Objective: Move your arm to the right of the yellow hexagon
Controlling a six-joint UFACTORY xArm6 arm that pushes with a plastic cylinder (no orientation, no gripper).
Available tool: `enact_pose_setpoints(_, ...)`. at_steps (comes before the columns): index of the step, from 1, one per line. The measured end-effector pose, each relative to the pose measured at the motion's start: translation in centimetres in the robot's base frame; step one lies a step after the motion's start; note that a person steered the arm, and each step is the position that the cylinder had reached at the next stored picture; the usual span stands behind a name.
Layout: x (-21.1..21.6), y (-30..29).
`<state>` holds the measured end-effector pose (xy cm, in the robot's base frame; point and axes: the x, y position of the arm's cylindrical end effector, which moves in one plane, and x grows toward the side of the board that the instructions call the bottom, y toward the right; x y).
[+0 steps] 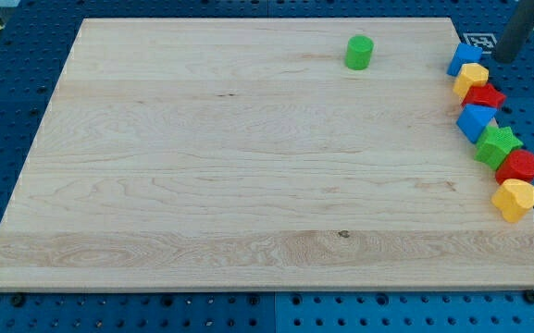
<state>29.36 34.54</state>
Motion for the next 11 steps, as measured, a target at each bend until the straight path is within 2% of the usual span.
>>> enact_pose_setpoints(3,3.0,0.0)
enact_pose_setpoints(11,5.0,-0.1)
